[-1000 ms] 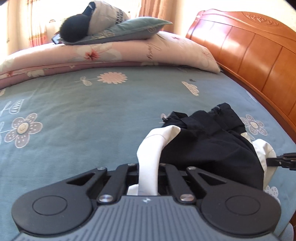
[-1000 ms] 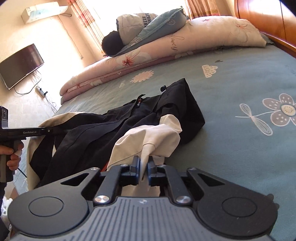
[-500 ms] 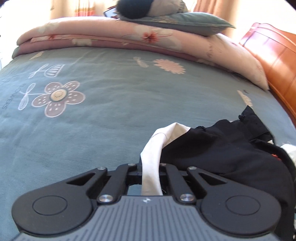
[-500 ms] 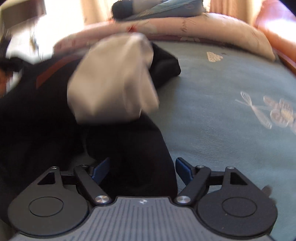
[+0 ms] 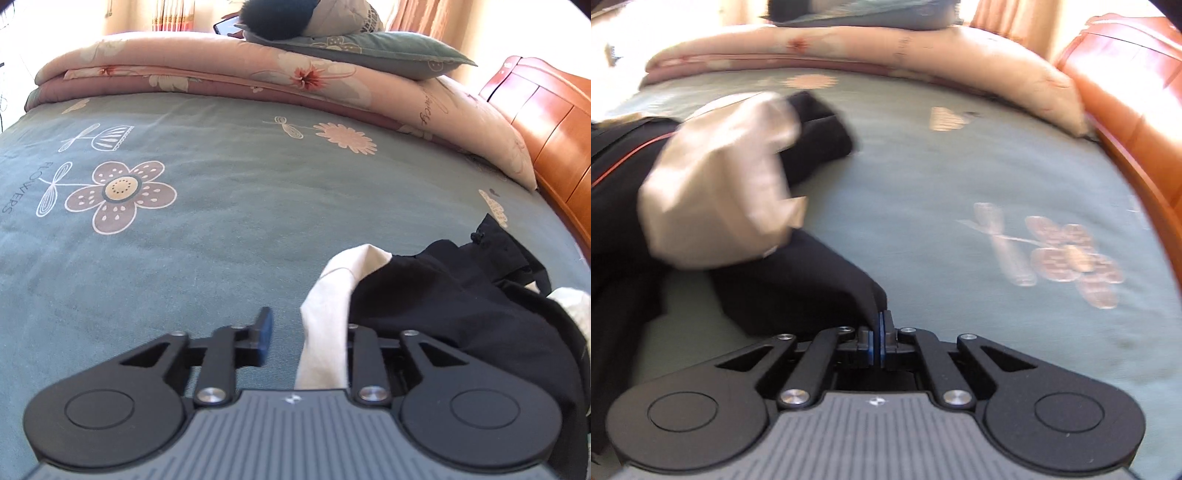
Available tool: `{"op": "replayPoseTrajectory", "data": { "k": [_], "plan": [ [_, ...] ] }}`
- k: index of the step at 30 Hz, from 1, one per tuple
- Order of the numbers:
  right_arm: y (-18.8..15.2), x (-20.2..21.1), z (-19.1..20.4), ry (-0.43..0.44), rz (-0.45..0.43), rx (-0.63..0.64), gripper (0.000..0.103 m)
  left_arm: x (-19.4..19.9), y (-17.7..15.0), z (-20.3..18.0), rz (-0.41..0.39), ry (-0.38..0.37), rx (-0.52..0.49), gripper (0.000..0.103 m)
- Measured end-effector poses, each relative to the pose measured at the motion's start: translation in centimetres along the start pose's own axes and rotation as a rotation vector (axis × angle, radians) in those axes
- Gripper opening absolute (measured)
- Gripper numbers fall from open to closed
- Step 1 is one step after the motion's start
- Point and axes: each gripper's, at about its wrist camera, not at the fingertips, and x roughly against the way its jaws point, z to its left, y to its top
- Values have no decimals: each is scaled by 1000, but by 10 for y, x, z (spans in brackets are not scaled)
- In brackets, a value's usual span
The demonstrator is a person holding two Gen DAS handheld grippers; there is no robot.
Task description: Fold clothes
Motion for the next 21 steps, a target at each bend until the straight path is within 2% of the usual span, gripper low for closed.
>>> {"op": "replayPoseTrajectory", "data": {
  "k": [3, 7, 14, 17, 21],
  "plan": [
    [2, 1, -27, -97, 25, -4, 3, 10, -3, -2, -6, -12, -32, 40],
    [-5, 5, -59, -258, 59, 13, 2, 24, -9, -8, -10, -32, -85, 48],
    [-29, 18, -125, -421, 123, -64, 2, 45, -24, -29, -6, -68, -189, 58],
    [-41, 26, -141, -443, 154, -94, 2, 51, -28, -38, -7, -68, -227, 58],
    [-57, 42, -149, -418, 185, -118, 2, 58, -32, -45, -2, -78, -242, 58]
  ]
}}
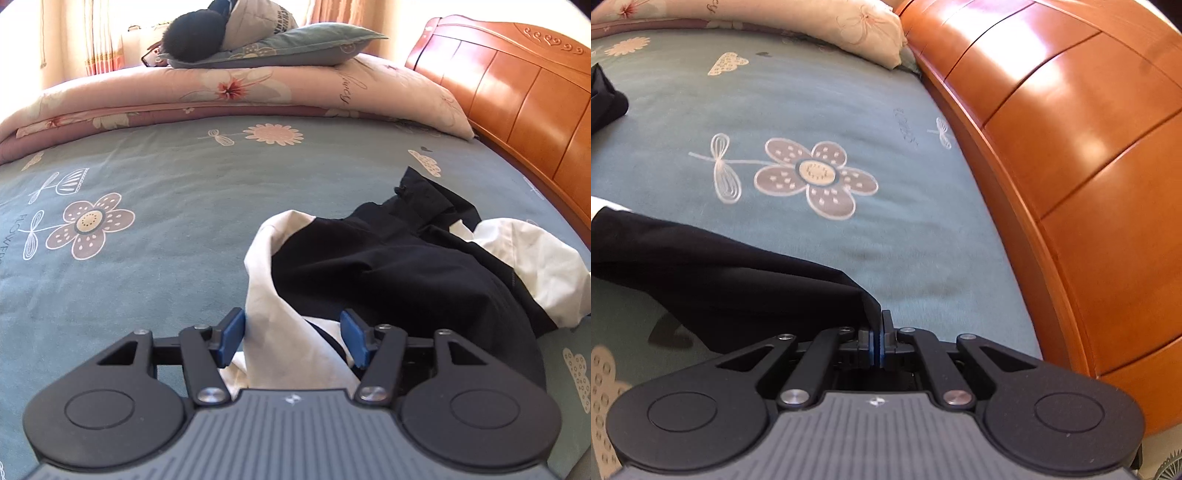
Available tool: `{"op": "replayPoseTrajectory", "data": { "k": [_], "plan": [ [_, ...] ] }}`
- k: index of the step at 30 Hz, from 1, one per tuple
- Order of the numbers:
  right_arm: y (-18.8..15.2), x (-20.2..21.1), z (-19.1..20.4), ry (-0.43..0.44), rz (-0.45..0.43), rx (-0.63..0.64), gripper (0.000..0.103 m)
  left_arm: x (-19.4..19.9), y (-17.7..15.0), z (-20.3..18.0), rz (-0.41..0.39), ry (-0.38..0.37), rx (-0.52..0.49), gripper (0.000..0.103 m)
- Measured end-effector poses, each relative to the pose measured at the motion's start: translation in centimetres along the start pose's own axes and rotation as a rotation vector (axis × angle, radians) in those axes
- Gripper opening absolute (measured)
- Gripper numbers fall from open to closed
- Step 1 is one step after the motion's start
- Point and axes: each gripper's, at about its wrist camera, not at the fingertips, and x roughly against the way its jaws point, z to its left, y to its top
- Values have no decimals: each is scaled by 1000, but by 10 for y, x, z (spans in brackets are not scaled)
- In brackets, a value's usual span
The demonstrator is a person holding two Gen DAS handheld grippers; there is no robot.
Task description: Fold clothes
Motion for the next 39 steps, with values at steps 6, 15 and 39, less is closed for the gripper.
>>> {"op": "replayPoseTrajectory", "data": {
  "k": [6, 15, 39],
  "plan": [
    [-31, 33, -8, 116, 65, 6, 11, 11, -4, -5, -11, -15, 7, 61],
    [-45, 89, 62, 56, -42, 252, 50, 32, -14, -23, -19, -46, -31, 67],
    [35, 90, 238, 385, -374, 289, 3, 55, -46, -96, -73, -201, -309, 75]
  ]
}}
